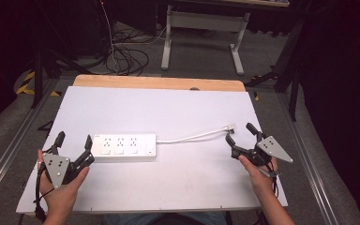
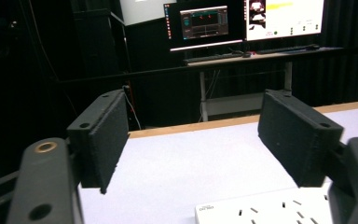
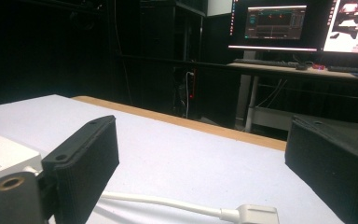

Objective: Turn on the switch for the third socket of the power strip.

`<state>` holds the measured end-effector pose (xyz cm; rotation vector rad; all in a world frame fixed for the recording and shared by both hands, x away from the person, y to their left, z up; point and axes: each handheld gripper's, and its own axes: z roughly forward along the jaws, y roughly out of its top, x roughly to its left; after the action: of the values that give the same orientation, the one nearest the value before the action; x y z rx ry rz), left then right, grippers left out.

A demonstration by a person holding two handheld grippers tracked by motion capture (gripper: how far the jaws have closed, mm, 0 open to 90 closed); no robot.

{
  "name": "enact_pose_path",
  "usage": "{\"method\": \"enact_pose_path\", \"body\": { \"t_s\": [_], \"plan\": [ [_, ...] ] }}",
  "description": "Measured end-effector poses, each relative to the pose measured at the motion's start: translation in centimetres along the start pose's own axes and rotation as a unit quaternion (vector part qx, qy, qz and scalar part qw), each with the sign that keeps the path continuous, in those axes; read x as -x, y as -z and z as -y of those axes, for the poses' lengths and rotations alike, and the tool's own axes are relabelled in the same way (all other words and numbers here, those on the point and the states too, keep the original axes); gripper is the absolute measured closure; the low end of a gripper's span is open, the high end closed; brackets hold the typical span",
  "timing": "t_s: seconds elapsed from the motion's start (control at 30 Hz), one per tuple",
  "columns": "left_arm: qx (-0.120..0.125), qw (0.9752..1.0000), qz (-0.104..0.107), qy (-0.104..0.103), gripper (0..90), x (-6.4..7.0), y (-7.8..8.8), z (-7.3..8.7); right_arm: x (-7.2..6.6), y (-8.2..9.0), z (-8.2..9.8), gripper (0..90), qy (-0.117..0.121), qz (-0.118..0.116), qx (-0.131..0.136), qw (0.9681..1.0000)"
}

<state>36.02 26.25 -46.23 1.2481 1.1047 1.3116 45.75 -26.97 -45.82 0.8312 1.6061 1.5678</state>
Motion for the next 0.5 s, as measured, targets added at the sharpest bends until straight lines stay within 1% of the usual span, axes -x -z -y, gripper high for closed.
{"method": "enact_pose_path", "body": {
  "t_s": [0.23, 0.33, 0.37, 0.5],
  "plan": [
    [-0.006, 1.0000, 0.006, 0.002, 37.6, 0.01, -0.03, 0.02, -0.02, -0.02, 0.01, 10.6, 0.001, -0.001, -0.001, 1.0000],
    [-0.007, 0.9999, 0.008, 0.000, 42.4, 0.02, -0.02, 0.01, -0.03, -0.03, 0.02, 10.6, 0.001, -0.001, -0.002, 1.0000],
    [-0.008, 0.9999, 0.009, -0.004, 44.0, 0.00, -0.03, 0.01, -0.03, -0.03, 0.02, 10.7, 0.001, -0.001, -0.001, 1.0000],
    [-0.009, 0.9998, 0.014, -0.005, 51.0, 0.02, -0.02, 0.01, -0.09, -0.05, 0.04, 10.8, 0.000, -0.002, -0.003, 1.0000]
  ]
}}
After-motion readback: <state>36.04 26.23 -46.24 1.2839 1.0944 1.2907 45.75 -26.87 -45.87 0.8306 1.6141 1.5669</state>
